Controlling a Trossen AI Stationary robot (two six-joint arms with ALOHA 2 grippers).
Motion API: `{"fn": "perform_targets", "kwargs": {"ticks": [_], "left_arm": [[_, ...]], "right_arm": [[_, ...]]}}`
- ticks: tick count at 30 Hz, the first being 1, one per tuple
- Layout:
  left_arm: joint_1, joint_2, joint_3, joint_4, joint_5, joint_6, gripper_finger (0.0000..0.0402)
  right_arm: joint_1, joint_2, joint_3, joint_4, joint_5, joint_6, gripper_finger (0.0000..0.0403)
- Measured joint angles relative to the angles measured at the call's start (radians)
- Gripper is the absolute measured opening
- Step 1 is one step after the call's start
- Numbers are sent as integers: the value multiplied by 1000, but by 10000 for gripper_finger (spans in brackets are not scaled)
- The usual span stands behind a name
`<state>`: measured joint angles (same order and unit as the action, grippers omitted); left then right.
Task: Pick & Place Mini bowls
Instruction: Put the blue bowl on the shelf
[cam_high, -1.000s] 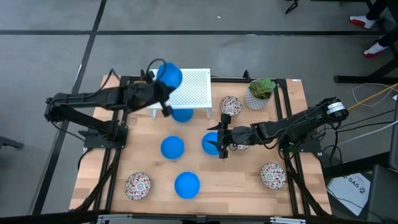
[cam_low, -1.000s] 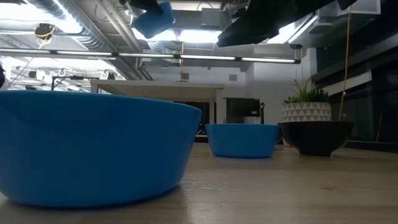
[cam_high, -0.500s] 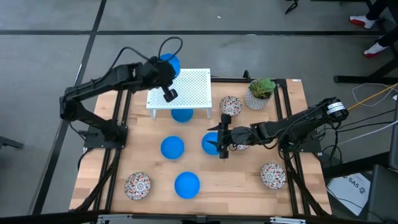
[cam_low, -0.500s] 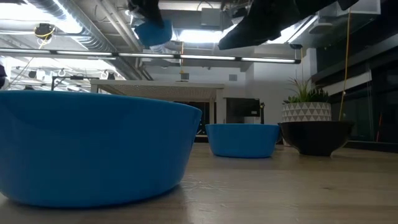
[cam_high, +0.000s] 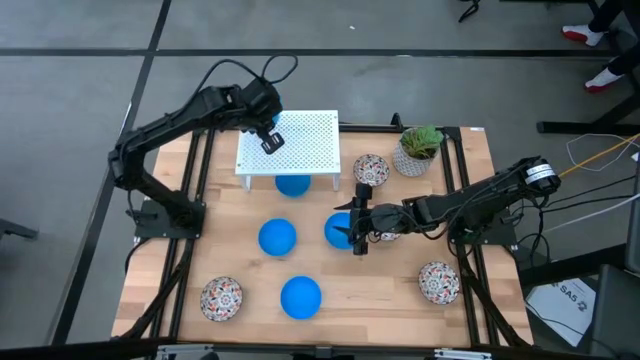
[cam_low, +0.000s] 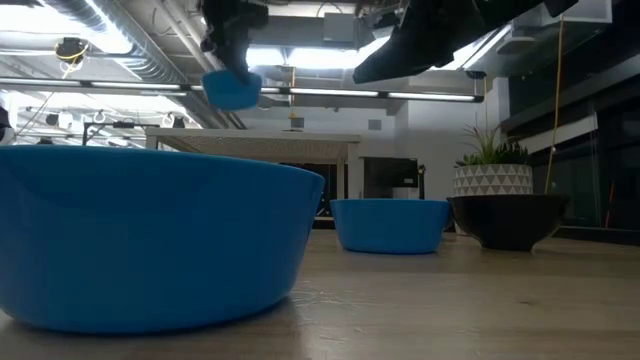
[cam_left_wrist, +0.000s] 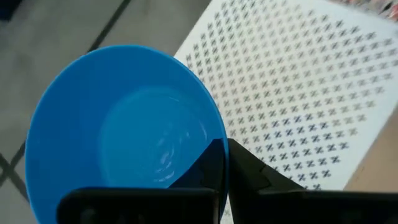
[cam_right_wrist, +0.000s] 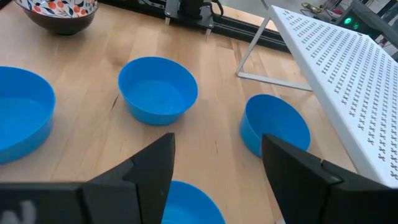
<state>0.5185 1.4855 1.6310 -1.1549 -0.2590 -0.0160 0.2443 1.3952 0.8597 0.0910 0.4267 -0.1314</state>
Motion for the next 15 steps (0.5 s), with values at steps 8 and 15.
{"fn": "perform_targets", "kwargs": {"ticks": [8, 15], "left_arm": [[12, 40, -26, -53, 52, -42, 3], [12, 41, -113, -42, 52, -42, 3]], "right_arm": [[0, 0, 0, -7, 0, 0, 236], [0, 0, 0, -7, 0, 0, 236]]}}
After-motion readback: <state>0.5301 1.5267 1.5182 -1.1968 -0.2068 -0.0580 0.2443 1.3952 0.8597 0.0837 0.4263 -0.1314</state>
